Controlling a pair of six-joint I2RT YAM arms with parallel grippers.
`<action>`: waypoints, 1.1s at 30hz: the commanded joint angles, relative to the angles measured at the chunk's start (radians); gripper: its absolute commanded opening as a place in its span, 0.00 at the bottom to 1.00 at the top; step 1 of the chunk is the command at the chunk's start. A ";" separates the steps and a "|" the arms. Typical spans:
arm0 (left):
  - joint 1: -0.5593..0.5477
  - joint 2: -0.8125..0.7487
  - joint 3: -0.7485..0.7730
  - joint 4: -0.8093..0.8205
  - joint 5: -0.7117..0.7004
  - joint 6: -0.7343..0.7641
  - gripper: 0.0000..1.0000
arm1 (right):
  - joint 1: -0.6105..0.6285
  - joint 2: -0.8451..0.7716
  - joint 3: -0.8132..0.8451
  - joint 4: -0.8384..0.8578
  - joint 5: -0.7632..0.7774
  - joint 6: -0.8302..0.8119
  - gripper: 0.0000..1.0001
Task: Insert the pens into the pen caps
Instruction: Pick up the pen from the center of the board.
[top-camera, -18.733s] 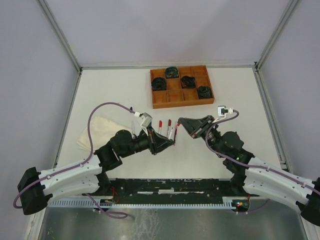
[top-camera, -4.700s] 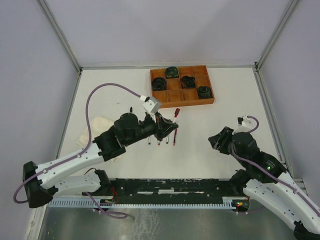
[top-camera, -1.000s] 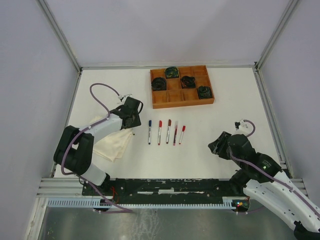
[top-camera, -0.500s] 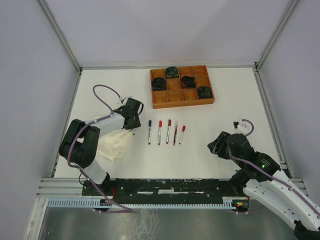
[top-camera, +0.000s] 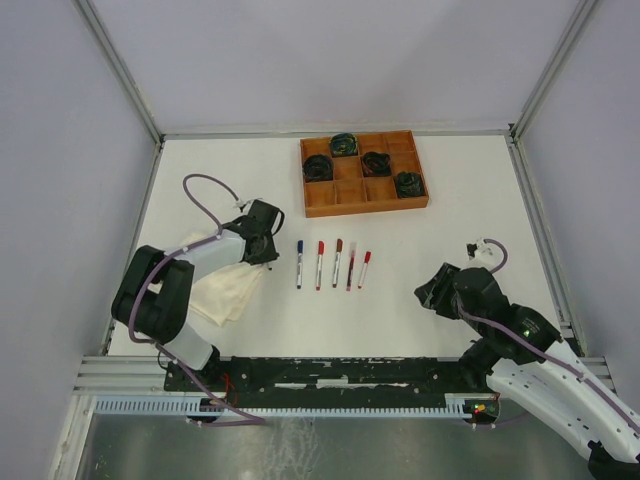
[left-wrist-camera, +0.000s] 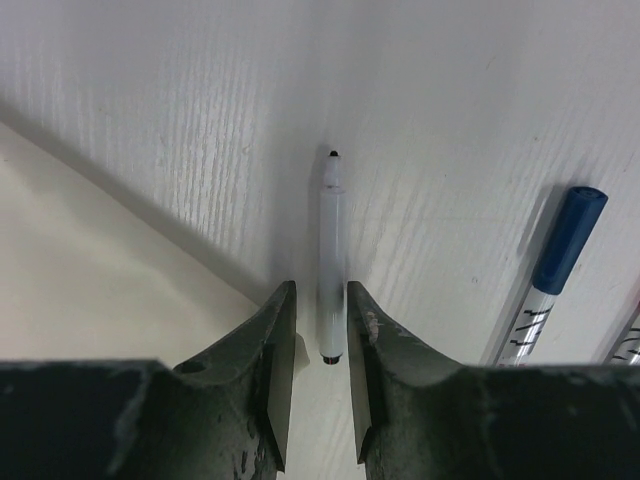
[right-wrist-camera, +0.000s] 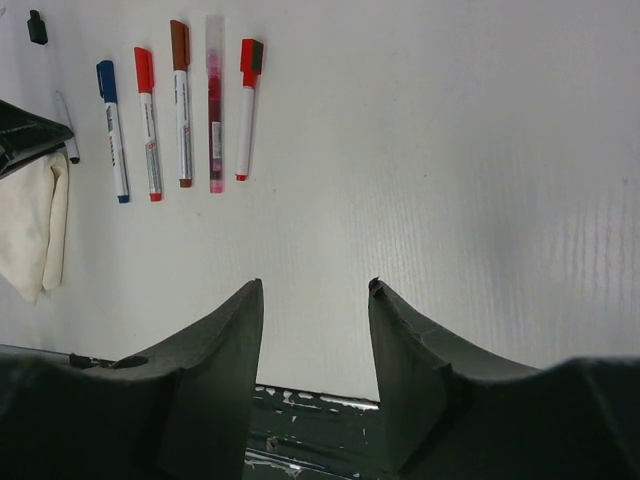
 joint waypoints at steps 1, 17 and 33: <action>0.002 -0.053 -0.011 -0.032 -0.001 -0.006 0.33 | -0.002 0.003 -0.006 0.058 -0.009 -0.003 0.54; -0.022 -0.063 -0.062 -0.051 -0.001 0.007 0.29 | -0.002 0.013 -0.007 0.067 -0.024 0.000 0.54; -0.054 -0.101 -0.036 0.002 0.029 0.067 0.12 | -0.002 0.027 0.034 0.089 -0.072 -0.077 0.55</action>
